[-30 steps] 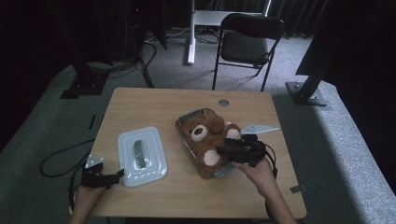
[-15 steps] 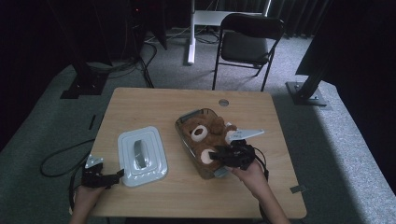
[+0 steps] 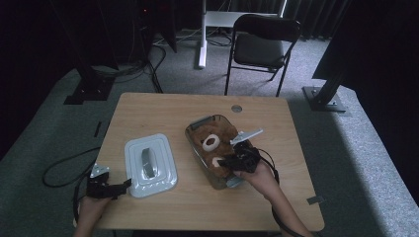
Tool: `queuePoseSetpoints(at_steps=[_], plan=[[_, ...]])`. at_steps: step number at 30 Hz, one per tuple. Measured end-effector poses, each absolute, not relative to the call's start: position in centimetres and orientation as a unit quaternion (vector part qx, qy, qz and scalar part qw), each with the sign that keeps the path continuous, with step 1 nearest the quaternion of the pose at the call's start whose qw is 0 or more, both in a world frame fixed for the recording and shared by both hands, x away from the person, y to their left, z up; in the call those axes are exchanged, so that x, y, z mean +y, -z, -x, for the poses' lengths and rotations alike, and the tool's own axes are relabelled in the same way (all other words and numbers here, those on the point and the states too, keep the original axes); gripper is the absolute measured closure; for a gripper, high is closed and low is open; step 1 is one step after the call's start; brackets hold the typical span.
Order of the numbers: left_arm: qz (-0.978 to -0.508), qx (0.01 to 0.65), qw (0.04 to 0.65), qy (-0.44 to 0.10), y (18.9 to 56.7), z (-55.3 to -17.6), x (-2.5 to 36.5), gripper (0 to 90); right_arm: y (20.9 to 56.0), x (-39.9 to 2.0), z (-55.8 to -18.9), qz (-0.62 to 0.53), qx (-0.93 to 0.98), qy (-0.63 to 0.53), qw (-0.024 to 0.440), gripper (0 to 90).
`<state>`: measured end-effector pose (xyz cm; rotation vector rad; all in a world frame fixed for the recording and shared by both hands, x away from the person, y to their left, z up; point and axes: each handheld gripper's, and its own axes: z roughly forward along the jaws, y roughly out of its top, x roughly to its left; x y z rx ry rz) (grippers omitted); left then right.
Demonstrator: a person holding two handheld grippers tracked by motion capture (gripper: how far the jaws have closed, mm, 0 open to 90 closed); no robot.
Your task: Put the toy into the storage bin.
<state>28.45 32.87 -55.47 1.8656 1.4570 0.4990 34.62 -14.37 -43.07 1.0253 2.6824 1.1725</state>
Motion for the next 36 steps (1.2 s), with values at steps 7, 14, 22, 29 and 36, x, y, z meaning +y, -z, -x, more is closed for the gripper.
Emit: queuePoseSetpoints(at_steps=[7, 14, 22, 29, 36], plan=[[-0.721, 0.564, 0.355, -0.193, 55.5, -28.5, 32.8, 0.5, 42.8, -13.3, -36.3, -0.308, 0.898, -0.313, -0.012, 69.6], [-0.720, 0.564, 0.354, -0.193, 55.5, -28.4, 32.9, 0.5, 43.6, -10.6, -37.4, -0.282, 0.933, -0.222, -0.006, 73.9], [-0.720, 0.565, 0.354, -0.193, 55.5, -28.4, 32.8, 0.5, 44.6, -7.9, -37.6, -0.256, 0.958, -0.128, 0.021, 76.2], [-0.721, 0.564, 0.355, -0.192, 55.5, -28.4, 32.9, 0.5, 44.5, -8.3, -37.6, -0.259, 0.953, -0.156, 0.022, 72.4], [-0.721, 0.564, 0.355, -0.192, 55.5, -28.4, 32.9, 0.5, 43.0, -10.3, -37.2, -0.259, 0.932, -0.254, 0.007, 57.5]])
